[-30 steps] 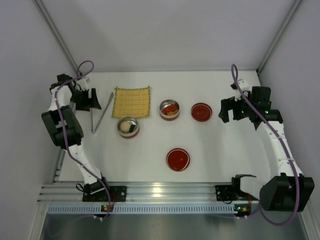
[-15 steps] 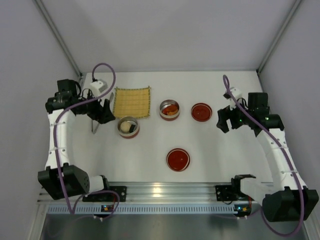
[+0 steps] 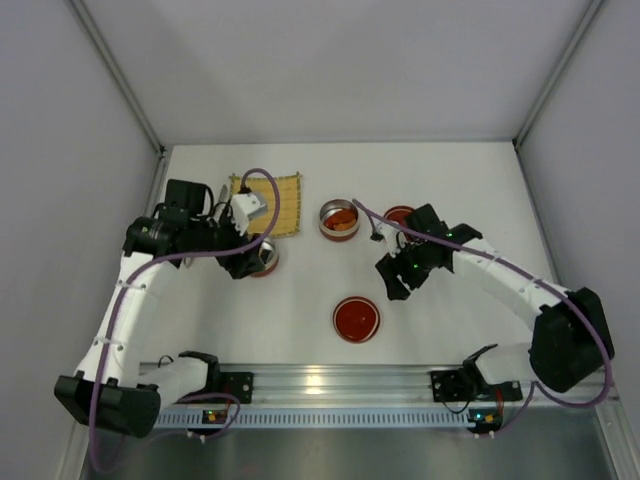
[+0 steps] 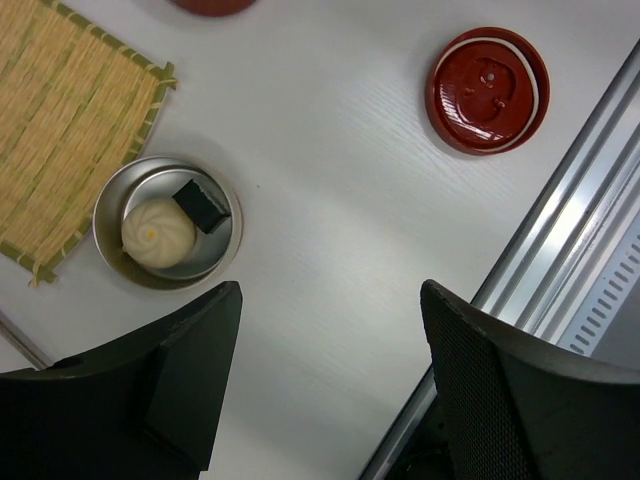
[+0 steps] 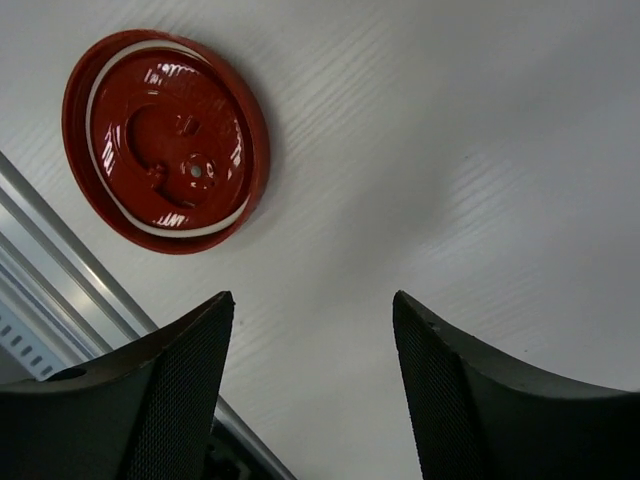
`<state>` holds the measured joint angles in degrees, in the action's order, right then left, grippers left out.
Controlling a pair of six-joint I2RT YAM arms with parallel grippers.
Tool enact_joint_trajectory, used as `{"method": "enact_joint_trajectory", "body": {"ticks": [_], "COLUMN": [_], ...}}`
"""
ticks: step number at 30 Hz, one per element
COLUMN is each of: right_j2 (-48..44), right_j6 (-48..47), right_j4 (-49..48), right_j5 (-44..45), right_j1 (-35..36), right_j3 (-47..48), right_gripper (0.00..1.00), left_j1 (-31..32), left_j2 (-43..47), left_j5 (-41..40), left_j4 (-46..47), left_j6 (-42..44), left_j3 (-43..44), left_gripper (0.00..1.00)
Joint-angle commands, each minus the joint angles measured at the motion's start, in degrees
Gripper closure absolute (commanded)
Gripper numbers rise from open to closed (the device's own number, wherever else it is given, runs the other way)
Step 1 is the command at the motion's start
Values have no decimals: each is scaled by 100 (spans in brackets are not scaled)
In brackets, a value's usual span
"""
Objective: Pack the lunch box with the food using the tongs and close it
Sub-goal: Pick up the box lid from the center of the board.
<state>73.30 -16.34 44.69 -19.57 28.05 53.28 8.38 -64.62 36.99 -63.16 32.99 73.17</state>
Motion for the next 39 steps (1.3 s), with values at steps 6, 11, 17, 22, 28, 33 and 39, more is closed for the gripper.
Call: {"method": "enact_joint_trajectory", "body": {"ticks": [6,11,17,22,28,33,39], "right_j2": [1493,1916,2083,2382,2584,2830,2962], "right_j6": [500,623,737,772,904,1001,1089], "right_j4": [-311,-294,-276,-338,-548,-681,-470], "right_j5": [-20,-406,-635,-583,14,419,-605], "right_j1": [411,429,447,613,929,1009,922], "right_j3": [411,657,807,833,843,807,1149], "right_gripper": [38,38,37,38,49,76,100], "left_j1": [1410,1938,2299,2317,2326,2553,3555], "left_j2": [212,546,749,872,934,775,653], "left_j5": [-1237,-1633,-2187,-2223,-2100,-1941,-2398], "left_j4": [364,734,1007,1016,972,612,1191], "left_j6": [-91,58,488,664,919,1402,1350], "left_j3": [-197,-627,-1050,-1067,-1138,-1006,-1102], "left_gripper": [23,23,23,23,23,25,26]}}
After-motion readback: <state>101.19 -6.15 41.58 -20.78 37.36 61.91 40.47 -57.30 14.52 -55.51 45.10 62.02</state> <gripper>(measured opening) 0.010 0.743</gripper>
